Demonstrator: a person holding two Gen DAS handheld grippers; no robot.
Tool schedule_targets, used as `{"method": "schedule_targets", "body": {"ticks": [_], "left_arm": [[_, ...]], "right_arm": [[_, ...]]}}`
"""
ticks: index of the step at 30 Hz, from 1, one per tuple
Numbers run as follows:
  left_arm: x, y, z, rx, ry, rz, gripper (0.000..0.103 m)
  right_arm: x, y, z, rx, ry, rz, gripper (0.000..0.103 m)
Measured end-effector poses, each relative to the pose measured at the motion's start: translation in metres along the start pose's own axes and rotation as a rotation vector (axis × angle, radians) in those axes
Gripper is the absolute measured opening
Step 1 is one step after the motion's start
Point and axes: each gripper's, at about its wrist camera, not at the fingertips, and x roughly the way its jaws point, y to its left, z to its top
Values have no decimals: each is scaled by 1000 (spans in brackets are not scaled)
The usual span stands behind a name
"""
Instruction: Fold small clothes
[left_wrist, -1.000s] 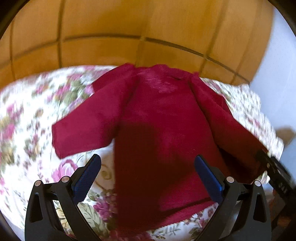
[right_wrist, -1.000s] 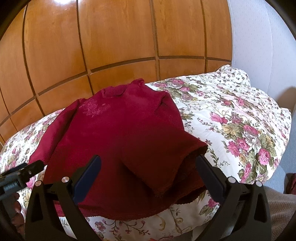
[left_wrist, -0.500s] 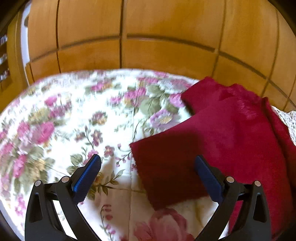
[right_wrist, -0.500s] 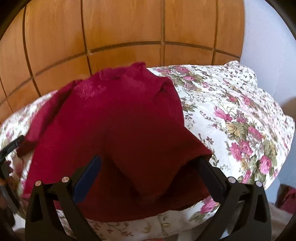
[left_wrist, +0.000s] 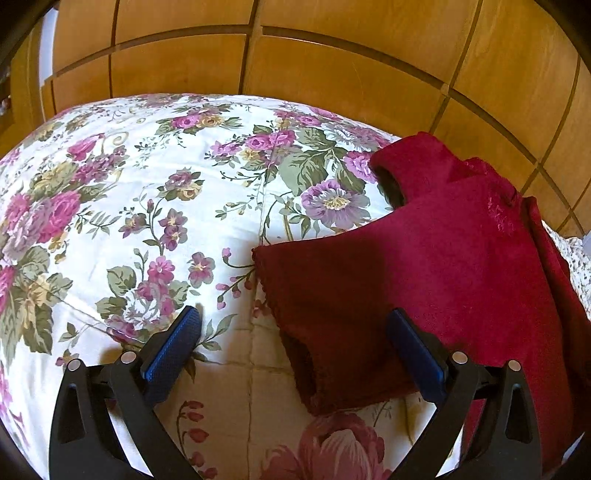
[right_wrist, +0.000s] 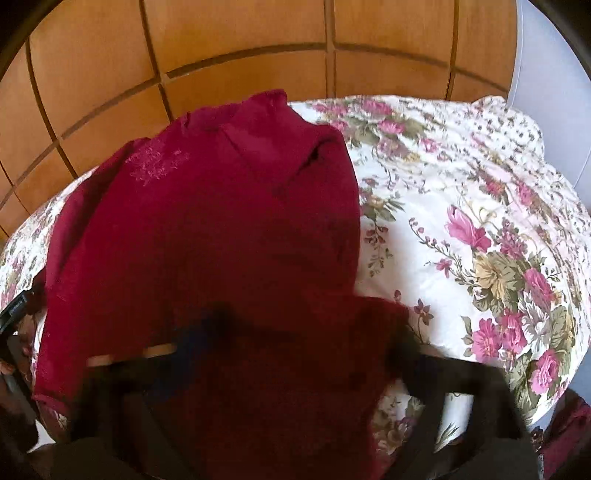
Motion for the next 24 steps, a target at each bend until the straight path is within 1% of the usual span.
{"method": "schedule_targets", "body": {"ticks": [1, 2, 4, 6, 7, 8, 11, 13, 16, 18, 20, 24], "left_arm": [[1, -1, 0, 6, 3, 8, 100], [2, -2, 1, 10, 4, 14, 100], [3, -4, 1, 20, 8, 28, 100], [4, -4, 2, 23, 9, 32, 100], [4, -4, 3, 23, 9, 32, 100], [4, -3, 3, 22, 9, 30, 100], [4, -4, 2, 23, 8, 32, 100], [4, -5, 2, 27, 8, 37, 100], [5, -5, 3, 36, 10, 49, 100], [6, -6, 3, 41, 10, 55, 100], [7, -7, 3, 44, 10, 60, 100], [6, -8, 3, 45, 9, 62, 100]], "right_arm": [[0, -2, 0, -3, 2, 17, 37], [1, -2, 0, -14, 12, 40, 32], [-4, -2, 4, -51, -1, 29, 23], [-9, -4, 9, -74, -23, 18, 21], [-12, -7, 13, -81, -39, 10, 17], [-16, -14, 20, -83, -64, -17, 15], [-25, -40, 37, -33, -109, -58, 14], [-28, -61, 48, -7, -137, -118, 14], [-30, -101, 64, 83, -174, -187, 14], [-29, -131, 74, 144, -200, -266, 14], [-25, -157, 82, 200, -217, -326, 14], [-9, -202, 94, 284, -228, -442, 14]]}}
